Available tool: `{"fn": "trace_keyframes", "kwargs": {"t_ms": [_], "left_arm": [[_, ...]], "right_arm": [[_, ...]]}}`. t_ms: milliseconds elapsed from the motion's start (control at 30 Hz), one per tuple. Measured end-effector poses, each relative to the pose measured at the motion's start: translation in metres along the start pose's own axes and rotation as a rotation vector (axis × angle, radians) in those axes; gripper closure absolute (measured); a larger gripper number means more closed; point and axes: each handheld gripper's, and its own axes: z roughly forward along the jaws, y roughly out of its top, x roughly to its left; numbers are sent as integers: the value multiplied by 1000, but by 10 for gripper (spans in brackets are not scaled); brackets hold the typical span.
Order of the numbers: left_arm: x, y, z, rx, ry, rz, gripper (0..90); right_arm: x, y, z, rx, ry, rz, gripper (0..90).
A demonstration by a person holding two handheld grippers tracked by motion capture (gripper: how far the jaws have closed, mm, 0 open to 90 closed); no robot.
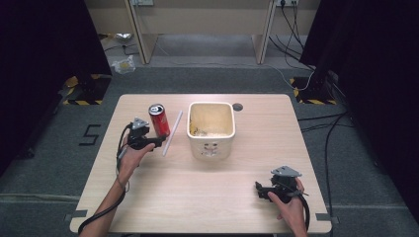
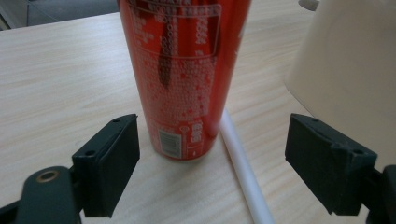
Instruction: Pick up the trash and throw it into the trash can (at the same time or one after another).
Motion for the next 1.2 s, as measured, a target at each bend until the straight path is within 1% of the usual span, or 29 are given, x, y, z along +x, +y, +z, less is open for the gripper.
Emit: {"fn": "trace_keyframes", "kwargs": {"t_ms": [133, 433, 567, 733, 1000, 1200], "left_arm": [[4, 3, 6, -2, 14, -1, 177], [5, 7, 15, -7, 20, -5, 181], [7, 9, 19, -13, 32, -10, 185], [9, 12, 22, -15, 35, -20, 185], [9, 15, 26, -13, 37, -13, 193], [8, 14, 33, -12, 38, -8, 274]], "right_arm": [[0, 0, 0, 1, 1, -1, 43], [0, 0, 0, 1, 2, -1, 43], [0, 0, 0, 1, 2, -2, 40], [0, 0, 0, 2, 3, -2, 38], [0, 0, 0, 2, 3, -2, 38], [0, 0, 0, 2, 4, -3, 37]]}}
